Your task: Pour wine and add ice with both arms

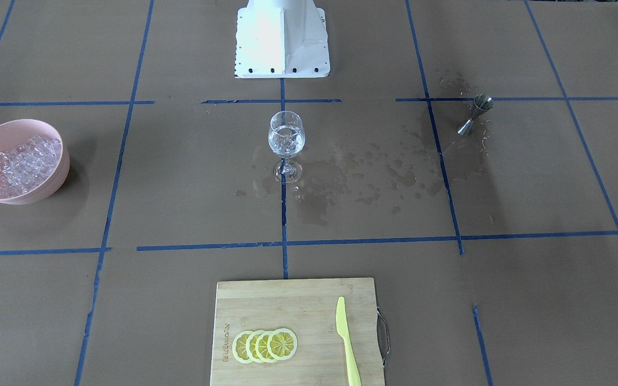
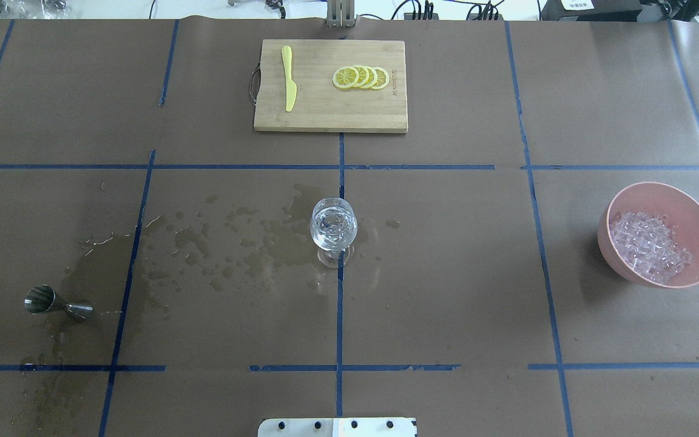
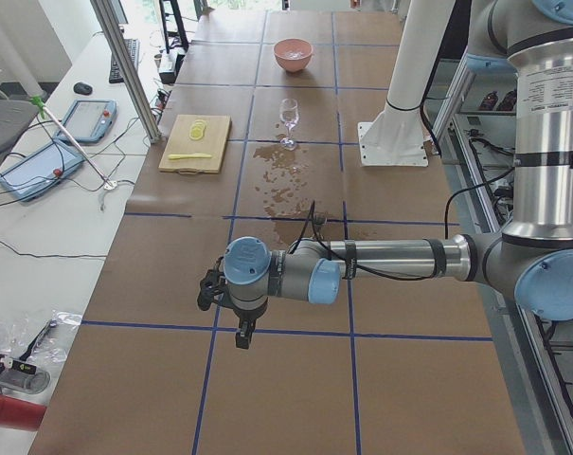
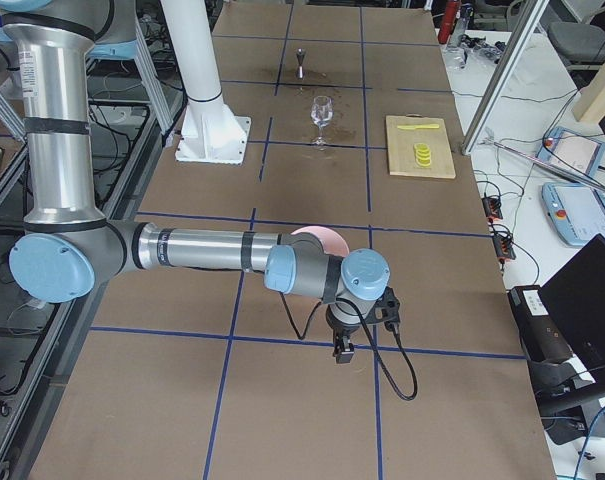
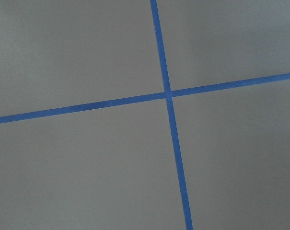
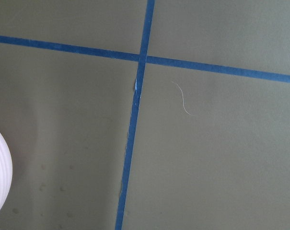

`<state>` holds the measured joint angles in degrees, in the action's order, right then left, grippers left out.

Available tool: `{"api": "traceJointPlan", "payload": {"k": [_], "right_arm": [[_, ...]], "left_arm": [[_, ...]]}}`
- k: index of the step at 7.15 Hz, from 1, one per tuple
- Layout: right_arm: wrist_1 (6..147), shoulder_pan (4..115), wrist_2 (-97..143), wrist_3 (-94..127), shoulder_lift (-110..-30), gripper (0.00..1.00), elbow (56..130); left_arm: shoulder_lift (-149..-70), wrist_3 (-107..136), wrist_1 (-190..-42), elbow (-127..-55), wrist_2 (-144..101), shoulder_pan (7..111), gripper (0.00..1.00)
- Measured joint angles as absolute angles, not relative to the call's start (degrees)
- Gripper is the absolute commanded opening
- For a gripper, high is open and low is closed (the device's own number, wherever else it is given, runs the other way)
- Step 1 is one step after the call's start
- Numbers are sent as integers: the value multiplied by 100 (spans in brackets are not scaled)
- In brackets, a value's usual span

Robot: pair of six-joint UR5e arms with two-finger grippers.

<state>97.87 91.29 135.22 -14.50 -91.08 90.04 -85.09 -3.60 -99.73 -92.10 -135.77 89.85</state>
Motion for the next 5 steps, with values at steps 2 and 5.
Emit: {"api": "traceJointPlan", "payload": {"k": [2, 5], "right_arm": [[9776, 9125, 13504, -1334, -9174, 100, 9176], [9767, 9099, 13496, -1049, -9144, 100, 9286]], "left_arm": [[-8430, -359, -9968, -9279, -13577, 8989, 100], [-8394, -359, -9659, -9556, -13569, 9008, 100]]}}
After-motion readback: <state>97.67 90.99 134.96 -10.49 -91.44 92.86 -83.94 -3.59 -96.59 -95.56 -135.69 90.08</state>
